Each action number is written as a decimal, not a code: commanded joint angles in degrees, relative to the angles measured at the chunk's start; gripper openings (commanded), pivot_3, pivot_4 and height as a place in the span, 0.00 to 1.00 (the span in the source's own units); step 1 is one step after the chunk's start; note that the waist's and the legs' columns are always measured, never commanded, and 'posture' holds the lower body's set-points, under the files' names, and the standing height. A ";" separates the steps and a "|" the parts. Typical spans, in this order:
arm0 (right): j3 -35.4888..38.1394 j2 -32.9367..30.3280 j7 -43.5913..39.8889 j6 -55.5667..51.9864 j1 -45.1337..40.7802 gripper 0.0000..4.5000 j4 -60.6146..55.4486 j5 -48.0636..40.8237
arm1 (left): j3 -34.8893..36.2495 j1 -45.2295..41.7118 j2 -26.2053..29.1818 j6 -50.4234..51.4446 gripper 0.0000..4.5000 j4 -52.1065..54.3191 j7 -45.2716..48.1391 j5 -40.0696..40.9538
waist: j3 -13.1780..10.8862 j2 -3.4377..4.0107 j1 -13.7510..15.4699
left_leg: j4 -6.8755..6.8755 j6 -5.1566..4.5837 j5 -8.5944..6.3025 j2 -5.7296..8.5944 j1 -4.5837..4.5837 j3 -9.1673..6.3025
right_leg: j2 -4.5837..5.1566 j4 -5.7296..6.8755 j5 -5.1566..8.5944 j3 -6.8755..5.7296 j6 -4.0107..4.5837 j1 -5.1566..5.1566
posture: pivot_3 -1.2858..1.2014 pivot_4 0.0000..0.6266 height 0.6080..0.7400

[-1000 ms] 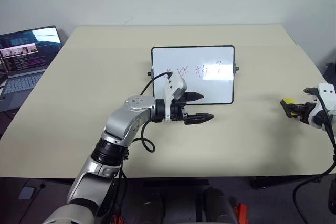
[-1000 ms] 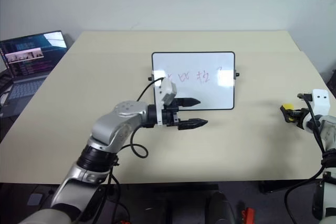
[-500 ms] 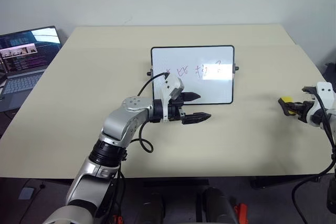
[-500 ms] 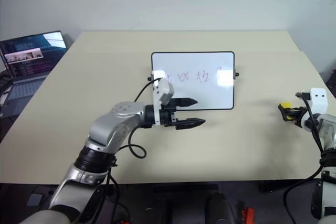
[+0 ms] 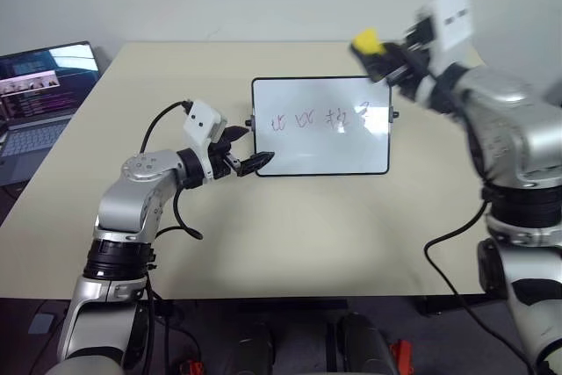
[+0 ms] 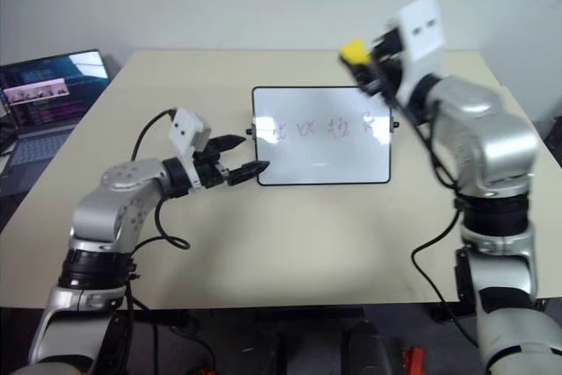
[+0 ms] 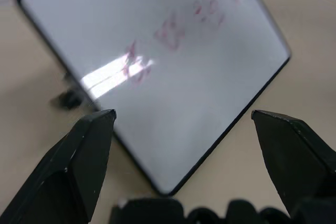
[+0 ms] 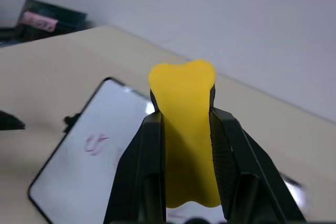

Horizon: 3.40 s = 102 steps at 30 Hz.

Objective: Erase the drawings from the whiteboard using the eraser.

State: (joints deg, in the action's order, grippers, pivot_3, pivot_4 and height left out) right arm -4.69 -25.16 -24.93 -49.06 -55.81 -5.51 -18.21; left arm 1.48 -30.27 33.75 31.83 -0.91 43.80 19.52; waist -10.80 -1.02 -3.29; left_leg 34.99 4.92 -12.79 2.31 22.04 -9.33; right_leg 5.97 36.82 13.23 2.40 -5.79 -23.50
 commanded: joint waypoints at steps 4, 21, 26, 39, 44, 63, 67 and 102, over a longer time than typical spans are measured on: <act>-10.99 6.61 0.54 14.43 -2.60 0.19 8.95 10.42 | 1.23 2.35 -1.40 -1.70 1.00 3.29 -4.47 -1.84 | -0.01 -0.01 0.43 | 0.00 0.01 0.00 0.00 0.10 -0.03 | 0.00 0.01 -0.02 -0.03 0.03 -0.12 | 0.52 0.24 1.00; -13.28 23.40 8.27 38.29 -14.59 0.19 50.33 25.32 | -2.10 2.04 -5.16 -0.44 1.00 6.33 -6.73 -2.71 | -0.01 -0.01 -0.67 | -0.08 0.03 0.00 -0.05 -0.02 -0.02 | -0.09 0.10 -0.09 0.00 0.14 -0.15 | 0.52 0.24 1.00; -12.61 25.28 10.42 43.13 -16.55 0.19 58.57 26.68 | -2.19 2.03 -5.48 -0.01 1.00 6.83 -6.87 -2.88 | -0.01 -0.01 -1.43 | -0.09 0.03 0.00 -0.05 -0.02 -0.02 | -0.09 0.11 -0.09 0.00 0.14 -0.16 | 0.52 0.24 1.00; -11.50 28.54 13.34 49.01 -18.64 0.19 70.72 29.52 | -1.12 3.15 -4.95 0.22 1.00 6.25 -8.69 -4.04 | -0.01 0.00 -1.93 | -0.09 0.03 0.00 -0.07 -0.13 -0.01 | -0.13 0.21 -0.10 0.05 0.17 -0.15 | 0.52 0.24 1.00; -12.49 30.53 12.91 49.81 -17.72 0.18 73.28 31.23 | 0.63 5.80 -3.33 0.85 1.00 7.85 -8.22 -3.32 | 0.00 0.00 -2.41 | -0.10 0.03 0.00 -0.11 -0.21 -0.01 | -0.20 0.23 -0.12 0.09 0.20 -0.13 | 0.52 0.24 1.00; -10.38 29.82 13.54 49.14 -15.67 0.15 74.82 33.32 | 3.50 7.24 -0.71 1.52 1.00 8.67 -8.38 -3.12 | 0.02 0.01 -1.82 | -0.09 0.06 0.03 -0.74 -0.79 -0.03 | -0.89 0.32 -0.21 0.08 0.31 0.33 | 0.52 0.24 1.00; -6.91 27.34 18.96 49.07 -18.03 0.15 75.82 31.92 | 3.13 6.26 -0.86 1.54 1.00 8.23 -8.17 -3.12 | 0.02 0.00 -1.29 | -0.08 0.09 0.05 -0.83 -0.78 -0.03 | -0.98 0.29 -0.27 0.06 0.40 0.34 | 0.52 0.24 1.00; -10.33 32.66 10.64 45.77 -14.60 0.15 65.46 33.84 | 2.11 6.15 -0.93 2.40 1.00 8.41 -6.79 -3.07 | 0.00 0.02 -2.42 | -0.19 0.17 -0.01 -0.96 -0.12 0.02 | -1.06 0.14 -0.41 0.06 0.72 -0.34 | 0.52 0.24 1.00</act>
State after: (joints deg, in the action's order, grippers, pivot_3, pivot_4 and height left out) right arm -14.87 7.66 -15.01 -3.61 -69.21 60.76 14.93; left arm 3.17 -23.69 32.42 34.59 5.12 36.90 15.97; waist -10.79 -1.00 -5.71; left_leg 34.80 5.10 -12.80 1.36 21.98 -9.31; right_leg 4.90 36.96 12.81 2.46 -5.06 -23.90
